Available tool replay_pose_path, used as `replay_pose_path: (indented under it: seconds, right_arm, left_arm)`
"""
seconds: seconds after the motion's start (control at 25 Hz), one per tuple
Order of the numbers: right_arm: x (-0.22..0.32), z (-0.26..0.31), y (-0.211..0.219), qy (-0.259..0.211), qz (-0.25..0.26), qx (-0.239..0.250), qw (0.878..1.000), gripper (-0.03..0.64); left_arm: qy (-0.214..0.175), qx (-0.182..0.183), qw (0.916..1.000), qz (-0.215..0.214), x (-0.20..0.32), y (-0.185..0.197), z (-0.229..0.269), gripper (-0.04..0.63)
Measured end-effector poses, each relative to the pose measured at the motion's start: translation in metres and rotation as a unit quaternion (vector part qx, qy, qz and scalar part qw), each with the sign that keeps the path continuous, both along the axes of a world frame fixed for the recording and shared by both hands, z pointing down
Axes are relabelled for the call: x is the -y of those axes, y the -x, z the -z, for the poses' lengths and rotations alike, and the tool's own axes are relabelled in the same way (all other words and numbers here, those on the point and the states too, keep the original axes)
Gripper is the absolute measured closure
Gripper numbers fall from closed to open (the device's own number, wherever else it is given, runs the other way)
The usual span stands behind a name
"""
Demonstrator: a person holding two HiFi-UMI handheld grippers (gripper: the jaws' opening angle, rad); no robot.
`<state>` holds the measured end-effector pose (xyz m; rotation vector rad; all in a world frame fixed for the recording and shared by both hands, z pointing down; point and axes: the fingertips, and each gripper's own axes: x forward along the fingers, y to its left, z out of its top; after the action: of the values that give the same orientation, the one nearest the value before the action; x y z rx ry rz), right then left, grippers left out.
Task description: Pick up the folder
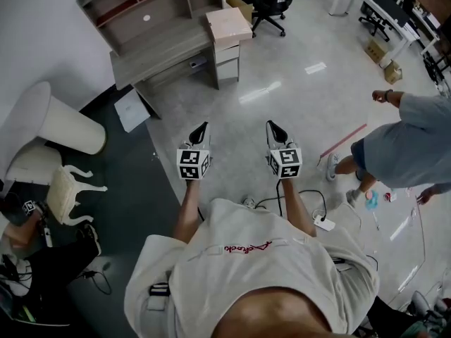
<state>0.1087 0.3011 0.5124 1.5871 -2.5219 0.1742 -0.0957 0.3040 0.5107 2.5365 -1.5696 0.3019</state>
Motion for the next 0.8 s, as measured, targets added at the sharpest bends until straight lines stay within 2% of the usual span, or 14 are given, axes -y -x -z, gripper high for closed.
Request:
replay_pose_path:
  seconds: [0.44,0.8]
  right_arm:
    - [0.005,-0.005,-0.034,0.004,0.018,0.000,1.000,0.611]
    - [0.003,-0.017,-0.049,0.017,0.023,0.000,1.000,0.611]
  left_arm:
    - [0.005,0.003,1.0000,0.006,0.001,-0.043,-0.007,0.597]
    - [0.020,0.005,0.9998,0.004,-0.002,-0.060,-0.019,0.597]
